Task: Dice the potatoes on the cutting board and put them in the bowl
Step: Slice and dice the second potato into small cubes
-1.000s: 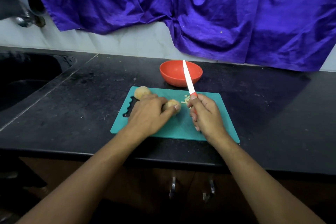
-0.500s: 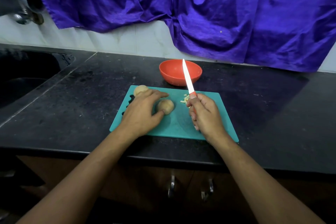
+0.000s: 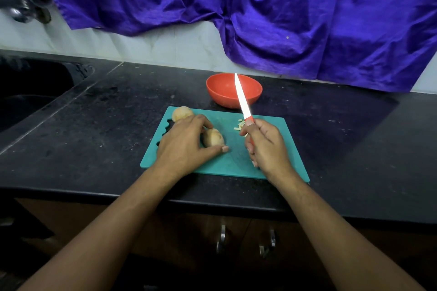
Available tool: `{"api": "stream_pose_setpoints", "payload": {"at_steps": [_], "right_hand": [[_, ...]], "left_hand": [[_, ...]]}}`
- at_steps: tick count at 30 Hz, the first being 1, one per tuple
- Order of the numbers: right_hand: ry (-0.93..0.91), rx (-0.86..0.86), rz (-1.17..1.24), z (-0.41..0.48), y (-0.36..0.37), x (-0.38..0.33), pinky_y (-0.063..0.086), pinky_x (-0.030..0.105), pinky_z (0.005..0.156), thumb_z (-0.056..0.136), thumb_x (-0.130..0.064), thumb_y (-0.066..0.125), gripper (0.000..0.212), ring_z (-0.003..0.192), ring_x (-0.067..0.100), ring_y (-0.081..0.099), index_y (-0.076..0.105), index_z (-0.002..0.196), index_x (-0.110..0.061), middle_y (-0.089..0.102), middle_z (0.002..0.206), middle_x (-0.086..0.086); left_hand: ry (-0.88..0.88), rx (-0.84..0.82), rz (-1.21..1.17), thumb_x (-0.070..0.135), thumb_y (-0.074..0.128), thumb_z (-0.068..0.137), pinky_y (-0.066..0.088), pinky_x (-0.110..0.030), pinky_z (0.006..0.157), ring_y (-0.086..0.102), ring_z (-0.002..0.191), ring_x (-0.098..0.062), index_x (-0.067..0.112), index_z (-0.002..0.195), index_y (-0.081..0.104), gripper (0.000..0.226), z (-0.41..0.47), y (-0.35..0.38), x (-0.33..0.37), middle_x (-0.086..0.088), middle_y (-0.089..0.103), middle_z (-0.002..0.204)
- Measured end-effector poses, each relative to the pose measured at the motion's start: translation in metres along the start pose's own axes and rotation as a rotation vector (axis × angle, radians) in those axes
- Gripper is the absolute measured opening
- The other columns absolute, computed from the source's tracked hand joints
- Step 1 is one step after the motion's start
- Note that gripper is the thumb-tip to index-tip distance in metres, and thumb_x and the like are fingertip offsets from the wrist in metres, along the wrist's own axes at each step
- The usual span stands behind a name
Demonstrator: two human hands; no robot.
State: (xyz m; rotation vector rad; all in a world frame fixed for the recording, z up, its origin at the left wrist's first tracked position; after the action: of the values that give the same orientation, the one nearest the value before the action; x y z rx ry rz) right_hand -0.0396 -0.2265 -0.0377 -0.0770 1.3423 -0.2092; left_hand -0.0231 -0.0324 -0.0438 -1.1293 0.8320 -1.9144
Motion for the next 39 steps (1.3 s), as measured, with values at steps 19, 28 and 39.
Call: {"api": "stream_pose_setpoints", "payload": {"at_steps": [19,28,39], "right_hand": [[-0.005,-0.03,-0.063,0.008,0.002,0.0,0.031,0.025,0.038,0.108,-0.03,0.049,0.036,0.039,0.009,0.037,0.067,0.087,-0.008,0.046,0.053,0.003],[-0.034,-0.012,-0.071,0.006,0.003,0.003,0.033,0.025,0.041,0.108,-0.03,0.05,0.036,0.041,0.007,0.038,0.067,0.084,-0.011,0.045,0.051,0.001],[-0.079,-0.002,-0.116,0.004,0.003,0.006,0.035,0.022,0.046,0.108,-0.032,0.05,0.03,0.044,0.006,0.042,0.071,0.094,-0.016,0.048,0.052,-0.003]], "left_hand": [[-0.002,-0.158,-0.302,0.044,0.077,0.086,0.053,-0.044,0.098,0.06,0.109,-0.003,0.038,0.134,0.06,0.051,0.001,-0.003,-0.016,0.019,0.063,0.127],[-0.078,-0.072,-0.143,0.067,0.078,0.072,0.054,-0.037,0.083,0.059,0.099,-0.007,0.033,0.124,0.059,0.065,0.003,0.0,-0.004,0.015,0.06,0.107],[-0.107,-0.117,-0.385,0.05,0.084,0.078,0.053,-0.021,0.087,0.063,0.095,0.006,0.033,0.116,0.068,0.045,0.001,-0.006,-0.018,0.021,0.068,0.106]]}}
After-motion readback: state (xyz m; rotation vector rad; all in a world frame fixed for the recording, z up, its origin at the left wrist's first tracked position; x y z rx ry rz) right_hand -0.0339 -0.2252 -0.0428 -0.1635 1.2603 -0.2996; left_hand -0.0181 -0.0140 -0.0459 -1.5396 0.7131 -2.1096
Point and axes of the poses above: each hand's wrist, its own z-axis towards the middle knuckle, its own y-axis out of the palm, x = y × z, the point moved 2 cm from there along z, towards the middle knuckle
